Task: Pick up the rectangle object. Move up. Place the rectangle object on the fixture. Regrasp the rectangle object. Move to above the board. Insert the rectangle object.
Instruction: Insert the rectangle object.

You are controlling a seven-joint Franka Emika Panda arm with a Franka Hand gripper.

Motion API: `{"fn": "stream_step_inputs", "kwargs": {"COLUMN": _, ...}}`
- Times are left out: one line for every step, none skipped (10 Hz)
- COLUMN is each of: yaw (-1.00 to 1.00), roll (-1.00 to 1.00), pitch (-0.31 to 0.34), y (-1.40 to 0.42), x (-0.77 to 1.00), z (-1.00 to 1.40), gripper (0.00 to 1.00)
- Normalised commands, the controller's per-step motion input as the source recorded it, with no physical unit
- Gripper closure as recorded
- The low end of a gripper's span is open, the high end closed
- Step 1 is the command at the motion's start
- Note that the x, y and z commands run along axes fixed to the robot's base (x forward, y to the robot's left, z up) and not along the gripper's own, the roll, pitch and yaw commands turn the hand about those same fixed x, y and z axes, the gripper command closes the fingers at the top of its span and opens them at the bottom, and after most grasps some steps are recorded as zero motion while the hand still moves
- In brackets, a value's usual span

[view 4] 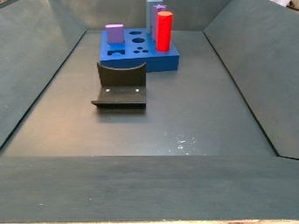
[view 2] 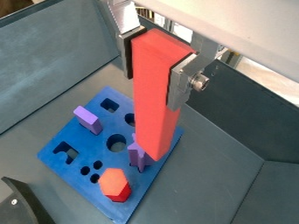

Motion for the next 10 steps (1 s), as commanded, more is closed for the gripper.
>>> {"fn": "stream_step_inputs", "kwargs": {"yaw": 0.09, "roll": -0.07, "pitch": 0.159, "y": -0.07, "x": 0.67, "z": -0.03, "gripper": 1.0}}
{"fn": "stream_step_inputs", "kwargs": {"yaw": 0.15, "roll": 0.0, "pitch": 0.21, "y": -0.36, "x": 0.8, "z": 0.13, "gripper": 1.0}}
{"fn": "stream_step_inputs", "kwargs": {"yaw": 0.25, "roll": -0.08, "pitch": 0.161, "y": -0.33, "x": 0.83, "z": 0.0, "gripper": 1.0}}
{"fn": "stream_step_inputs", "kwargs": {"yaw": 0.2, "roll": -0.13, "pitch": 0.131, "y": -0.26, "x": 0.93, "z": -0.13, "gripper": 1.0}}
{"fn": "stream_step_inputs", "kwargs": {"yaw": 0.2, "roll": -0.16, "pitch": 0.089, "y": -0.2, "x": 0.97, "z": -0.29, "gripper": 1.0}}
{"fn": "stream_step_inputs", "kwargs": {"yaw": 0.22, "roll": -0.16, "pitch": 0.046, "y": -0.18, "x": 0.99, "z": -0.39, "gripper": 1.0}}
{"fn": "stream_step_inputs", "kwargs": {"yaw": 0.22, "roll": -0.16, "pitch": 0.049, "y": -0.14, "x": 1.0, "z": -0.42, "gripper": 1.0}}
{"fn": "stream_step_inputs", "kwargs": {"yaw": 0.22, "roll": -0.13, "pitch": 0.076, "y": -0.07, "x": 0.99, "z": -0.43, "gripper": 1.0}}
{"fn": "stream_step_inputs", "kwargs": {"yaw": 0.23, "roll": -0.15, "pitch": 0.07, "y": -0.03, "x": 0.96, "z": -0.45, "gripper": 1.0}}
{"fn": "stream_step_inputs", "kwargs": {"yaw": 0.23, "roll": -0.19, "pitch": 0.041, "y": -0.01, "x": 0.9, "z": -0.43, "gripper": 1.0}}
